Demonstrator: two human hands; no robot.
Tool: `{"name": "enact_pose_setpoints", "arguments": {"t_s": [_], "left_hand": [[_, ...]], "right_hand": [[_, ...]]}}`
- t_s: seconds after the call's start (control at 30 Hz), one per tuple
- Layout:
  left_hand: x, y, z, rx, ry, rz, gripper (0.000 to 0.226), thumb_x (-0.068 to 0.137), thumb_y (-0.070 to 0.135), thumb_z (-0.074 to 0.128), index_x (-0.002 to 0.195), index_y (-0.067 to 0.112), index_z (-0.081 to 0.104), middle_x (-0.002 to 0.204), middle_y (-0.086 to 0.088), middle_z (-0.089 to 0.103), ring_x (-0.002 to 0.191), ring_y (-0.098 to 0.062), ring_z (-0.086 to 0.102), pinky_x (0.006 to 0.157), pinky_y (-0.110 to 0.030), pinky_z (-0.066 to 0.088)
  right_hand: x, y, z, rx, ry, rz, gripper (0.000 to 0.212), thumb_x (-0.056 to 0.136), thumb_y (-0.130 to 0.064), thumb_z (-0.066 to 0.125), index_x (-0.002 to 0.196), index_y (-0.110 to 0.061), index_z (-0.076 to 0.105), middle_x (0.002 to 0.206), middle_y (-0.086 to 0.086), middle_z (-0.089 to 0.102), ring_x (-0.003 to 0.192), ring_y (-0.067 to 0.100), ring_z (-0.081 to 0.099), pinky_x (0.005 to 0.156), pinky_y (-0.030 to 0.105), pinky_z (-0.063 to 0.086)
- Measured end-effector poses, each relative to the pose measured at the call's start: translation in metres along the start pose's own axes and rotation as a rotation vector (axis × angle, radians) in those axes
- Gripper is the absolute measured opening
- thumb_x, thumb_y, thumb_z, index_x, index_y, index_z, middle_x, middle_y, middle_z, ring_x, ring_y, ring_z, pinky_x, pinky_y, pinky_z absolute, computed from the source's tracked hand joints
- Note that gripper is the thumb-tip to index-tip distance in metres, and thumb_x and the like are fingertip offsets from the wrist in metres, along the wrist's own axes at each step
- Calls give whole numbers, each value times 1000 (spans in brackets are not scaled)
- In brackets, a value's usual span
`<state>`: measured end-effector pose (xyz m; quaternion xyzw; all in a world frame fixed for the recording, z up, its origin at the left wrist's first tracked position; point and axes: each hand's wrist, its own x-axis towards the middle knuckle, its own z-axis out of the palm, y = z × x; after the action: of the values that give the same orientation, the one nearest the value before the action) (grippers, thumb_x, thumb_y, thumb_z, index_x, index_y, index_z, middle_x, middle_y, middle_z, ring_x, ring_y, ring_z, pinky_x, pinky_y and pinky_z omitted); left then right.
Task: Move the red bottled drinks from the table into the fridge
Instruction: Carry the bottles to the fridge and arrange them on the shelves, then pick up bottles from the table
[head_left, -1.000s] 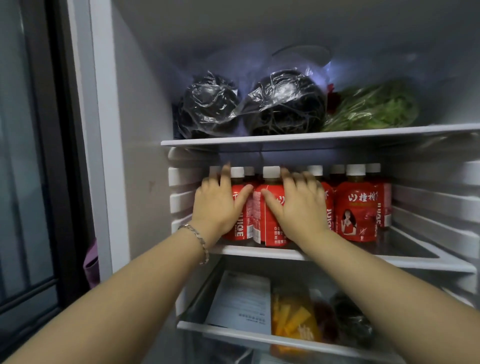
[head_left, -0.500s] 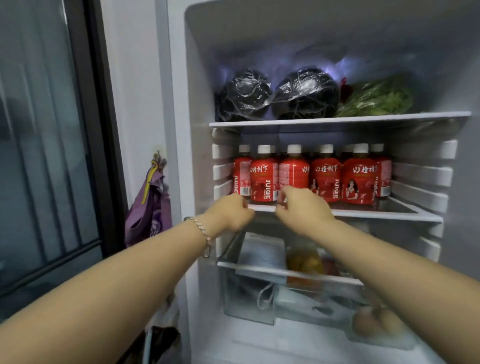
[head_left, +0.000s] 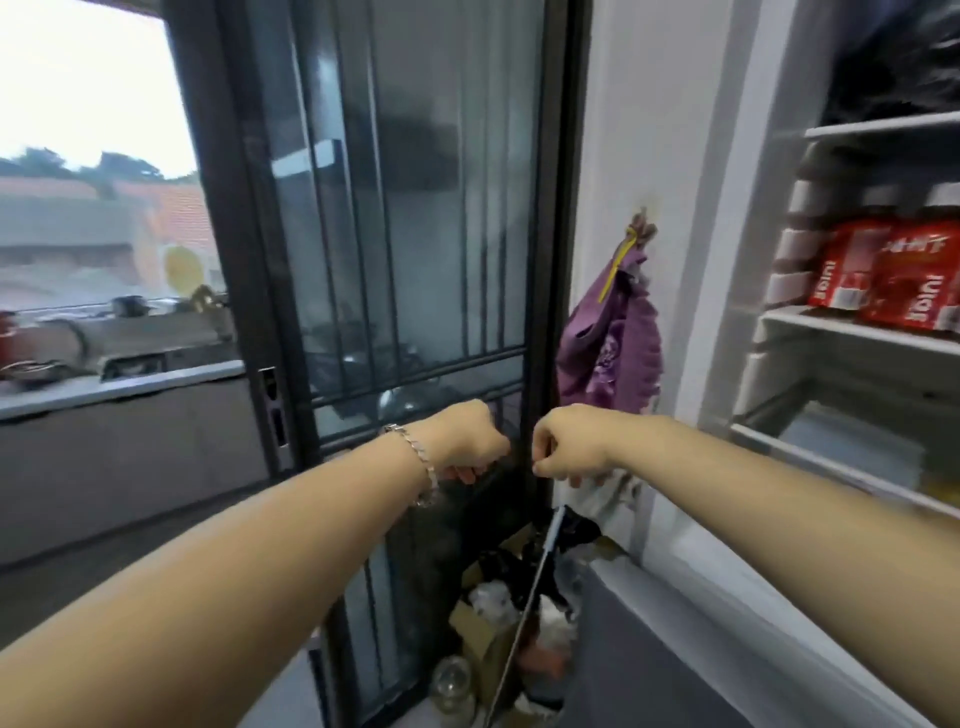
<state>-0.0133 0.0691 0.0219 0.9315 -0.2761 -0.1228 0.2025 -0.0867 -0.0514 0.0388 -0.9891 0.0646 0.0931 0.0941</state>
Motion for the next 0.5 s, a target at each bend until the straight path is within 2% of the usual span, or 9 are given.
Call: {"name": "enact_pose_setpoints", "arguments": {"t_s": [0.1, 0.2, 0.27, 0.33, 0.37, 0.43, 0.47, 0.5], "left_hand": [[-53, -62, -7, -55, 94, -204, 25, 88, 16, 47, 65, 9, 52, 68, -8, 63, 56, -21, 62, 45, -22, 44], [-119, -122, -7, -111, 192, -409, 24, 90, 19, 49, 67, 12, 50, 70, -4, 59, 54, -14, 58, 41, -21, 41], [-175, -158, -4, -124, 257, -543, 23, 90, 20, 49, 69, 11, 51, 72, -4, 61, 55, -15, 58, 43, -21, 41], [-240, -191, 2, -172, 312, -716, 23, 90, 20, 48, 71, 9, 54, 76, -7, 65, 54, -16, 58, 44, -19, 42], [-245, -195, 3, -169, 314, -739, 22, 91, 20, 48, 74, 8, 55, 80, -9, 66, 55, -17, 59, 45, -19, 43], [-336, -227, 13, -174, 378, -904, 20, 91, 20, 47, 84, 5, 59, 89, -12, 69, 63, -21, 63, 50, -21, 45], [-344, -231, 14, -203, 388, -936, 20, 92, 20, 47, 91, 4, 60, 92, -12, 69, 68, -21, 65, 52, -22, 46], [-390, -243, 21, -189, 426, -1008, 21, 92, 20, 47, 96, 4, 60, 93, -12, 68, 71, -22, 65, 54, -23, 47]], "right_hand": [[10, -63, 23, -89, -50, -203, 13, 90, -22, 53, 94, -16, 63, 89, 3, 70, 68, 16, 66, 70, 26, 51], [12, -129, 53, -181, -75, -397, 20, 89, -25, 53, 101, -15, 65, 102, 4, 69, 90, 21, 67, 83, 33, 54], [0, -181, 75, -232, -110, -513, 24, 90, -27, 53, 106, -14, 65, 108, 6, 67, 98, 23, 63, 86, 36, 53], [-17, -236, 101, -268, -133, -654, 24, 90, -26, 54, 106, -12, 64, 107, 8, 67, 97, 24, 63, 84, 35, 53], [-21, -240, 103, -280, -135, -655, 24, 90, -25, 54, 105, -10, 64, 105, 9, 68, 95, 25, 64, 82, 35, 52], [-56, -311, 139, -308, -175, -820, 22, 89, -21, 53, 103, -9, 65, 102, 10, 69, 90, 25, 66, 80, 35, 53], [-61, -317, 143, -312, -164, -855, 22, 88, -20, 53, 102, -8, 66, 102, 11, 69, 91, 26, 65, 80, 35, 53], [-85, -350, 160, -331, -189, -926, 23, 88, -21, 53, 102, -8, 66, 102, 10, 68, 92, 27, 64, 82, 36, 53]]}}
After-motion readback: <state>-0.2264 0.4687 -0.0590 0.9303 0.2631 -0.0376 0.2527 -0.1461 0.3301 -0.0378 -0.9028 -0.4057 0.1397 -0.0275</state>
